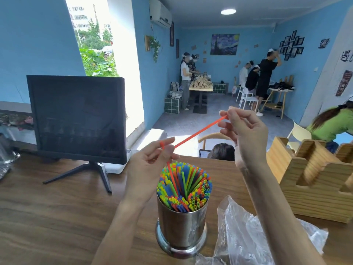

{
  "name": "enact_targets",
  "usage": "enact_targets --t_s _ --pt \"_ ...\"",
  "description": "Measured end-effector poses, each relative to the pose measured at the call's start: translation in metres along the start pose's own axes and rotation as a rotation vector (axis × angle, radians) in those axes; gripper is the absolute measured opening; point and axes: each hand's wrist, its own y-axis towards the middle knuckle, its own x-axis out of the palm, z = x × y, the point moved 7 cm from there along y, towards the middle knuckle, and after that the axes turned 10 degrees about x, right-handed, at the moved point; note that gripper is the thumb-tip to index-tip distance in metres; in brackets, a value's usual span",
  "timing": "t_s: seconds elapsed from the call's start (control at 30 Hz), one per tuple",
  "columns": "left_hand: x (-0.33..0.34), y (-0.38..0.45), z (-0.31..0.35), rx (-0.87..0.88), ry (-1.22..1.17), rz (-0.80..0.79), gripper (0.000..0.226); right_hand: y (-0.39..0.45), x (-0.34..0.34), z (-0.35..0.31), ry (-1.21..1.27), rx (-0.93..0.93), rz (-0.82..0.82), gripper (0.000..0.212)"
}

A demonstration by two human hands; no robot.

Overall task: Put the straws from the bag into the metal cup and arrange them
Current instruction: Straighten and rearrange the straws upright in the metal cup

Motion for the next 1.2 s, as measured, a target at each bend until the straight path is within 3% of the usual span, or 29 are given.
enact_targets --t_s 0.27,0.43,0.5,0.57,0.67,0.83,1.0,1.1,1.2 --pt "0.008 0.002 0.000 0.034 -0.018 -0.030 0.033 0.001 -0.007 0.019 0.139 0.109 0.031 0.008" --pt "0.007 0.006 0.009 0.128 -0.033 0.075 0.029 -0.008 0.000 0.040 0.192 0.225 -0.064 0.007" --pt "0.002 0.010 0.013 0.134 -0.164 0.154 0.027 -0.009 -0.001 0.046 0.185 0.251 -0.089 0.007" --pt "0.000 0.014 0.018 0.121 -0.358 0.219 0.028 -0.011 -0.002 0.051 0.103 0.264 -0.143 0.005" --pt "-0.009 0.023 0.024 0.105 -0.566 0.287 0.028 -0.015 -0.003 0.056 -0.217 0.248 -0.255 0.020" --pt "-0.021 0.041 0.025 0.165 -0.534 0.296 0.033 -0.031 0.013 0.064 -0.696 0.111 -0.461 0.013" --pt "0.000 0.044 0.045 0.335 -0.078 0.097 0.033 -0.047 0.032 0.081 -0.944 0.011 -0.664 0.013" --pt "0.022 0.040 0.026 0.286 0.240 -0.199 0.033 -0.052 0.040 0.082 -0.998 -0.060 -0.746 0.013" --pt "0.036 0.027 -0.009 0.183 0.446 -0.456 0.034 -0.045 0.031 0.076 -0.820 0.059 -0.717 0.010"
